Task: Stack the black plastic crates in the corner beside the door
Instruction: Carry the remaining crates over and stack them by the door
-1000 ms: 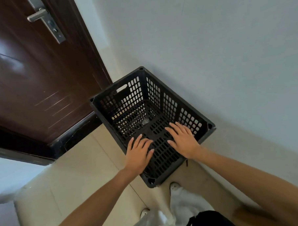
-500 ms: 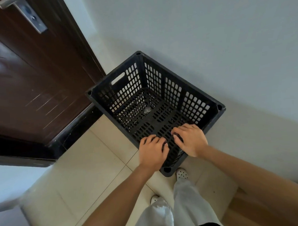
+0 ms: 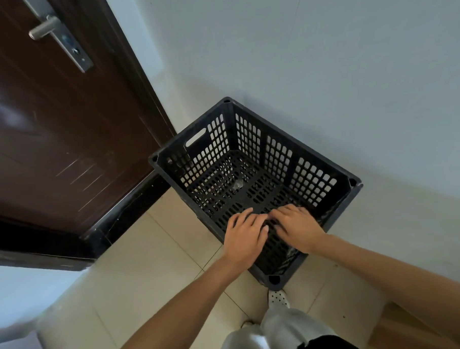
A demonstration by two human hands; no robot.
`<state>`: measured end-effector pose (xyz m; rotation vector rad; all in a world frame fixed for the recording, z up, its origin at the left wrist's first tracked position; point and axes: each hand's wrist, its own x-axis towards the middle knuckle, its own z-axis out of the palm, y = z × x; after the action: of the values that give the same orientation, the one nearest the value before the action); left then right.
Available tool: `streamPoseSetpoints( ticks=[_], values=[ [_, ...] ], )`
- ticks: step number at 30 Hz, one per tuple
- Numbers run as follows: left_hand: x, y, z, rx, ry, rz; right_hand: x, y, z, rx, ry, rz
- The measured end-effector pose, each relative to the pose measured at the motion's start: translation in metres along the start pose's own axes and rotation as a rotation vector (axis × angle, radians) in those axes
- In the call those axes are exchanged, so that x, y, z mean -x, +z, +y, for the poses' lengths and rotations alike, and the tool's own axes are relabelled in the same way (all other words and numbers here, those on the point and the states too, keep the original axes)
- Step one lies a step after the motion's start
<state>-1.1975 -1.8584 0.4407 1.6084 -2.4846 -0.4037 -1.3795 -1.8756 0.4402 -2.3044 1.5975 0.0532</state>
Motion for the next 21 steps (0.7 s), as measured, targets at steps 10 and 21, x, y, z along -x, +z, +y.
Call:
streamPoseSetpoints(
  ticks=[10, 21],
  values=[
    [-0.063, -0.083, -0.157, -0.011, -0.110, 0.161, -0.117, -0.018, -0.116, -0.234, -0.012, 0.041],
    [-0.184, -0.121, -0.281, -0.061, -0.023, -0.048, -0.303, -0.058, -0.153, -0.090, 0.210, 0.269]
  ],
)
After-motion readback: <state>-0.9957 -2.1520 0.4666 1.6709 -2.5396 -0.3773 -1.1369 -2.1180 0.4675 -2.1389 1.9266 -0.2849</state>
